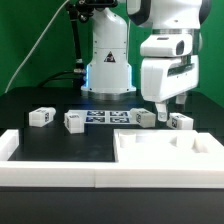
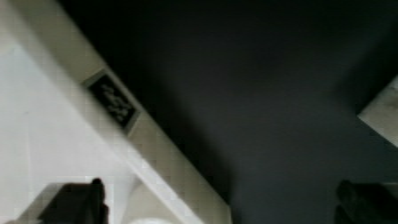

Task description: Assemble one leg

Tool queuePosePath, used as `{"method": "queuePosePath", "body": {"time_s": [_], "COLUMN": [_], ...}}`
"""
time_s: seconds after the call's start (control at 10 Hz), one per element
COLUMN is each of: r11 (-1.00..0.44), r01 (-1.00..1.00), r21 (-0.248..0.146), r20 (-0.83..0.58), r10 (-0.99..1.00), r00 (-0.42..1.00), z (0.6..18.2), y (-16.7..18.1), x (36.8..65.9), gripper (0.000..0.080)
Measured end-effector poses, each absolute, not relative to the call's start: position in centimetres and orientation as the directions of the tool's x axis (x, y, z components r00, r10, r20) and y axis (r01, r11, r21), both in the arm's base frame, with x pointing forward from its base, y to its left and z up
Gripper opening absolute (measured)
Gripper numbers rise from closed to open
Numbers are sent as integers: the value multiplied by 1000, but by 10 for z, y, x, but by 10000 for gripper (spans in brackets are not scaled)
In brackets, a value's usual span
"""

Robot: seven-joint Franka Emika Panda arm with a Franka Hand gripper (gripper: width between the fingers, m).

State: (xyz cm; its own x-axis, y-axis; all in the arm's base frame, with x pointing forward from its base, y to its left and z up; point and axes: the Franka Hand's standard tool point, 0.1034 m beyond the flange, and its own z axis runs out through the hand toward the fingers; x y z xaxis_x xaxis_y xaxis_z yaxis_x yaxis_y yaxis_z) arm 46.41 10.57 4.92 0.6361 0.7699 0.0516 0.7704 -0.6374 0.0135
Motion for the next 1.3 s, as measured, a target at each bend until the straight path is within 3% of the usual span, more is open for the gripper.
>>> {"method": "queuePosePath", "body": {"time_s": [0.4,0.9,1.3], "r11": [-887,-930,-930], "r01": [461,364,365], "r21": [-25,-48,-50], "r20": [63,15,-312], "r10": [459,364,362], "r00": [886,931,878], "z": [44,43,41], "y": [140,143,154], "x": [447,441,419], "gripper": [648,648,648]}}
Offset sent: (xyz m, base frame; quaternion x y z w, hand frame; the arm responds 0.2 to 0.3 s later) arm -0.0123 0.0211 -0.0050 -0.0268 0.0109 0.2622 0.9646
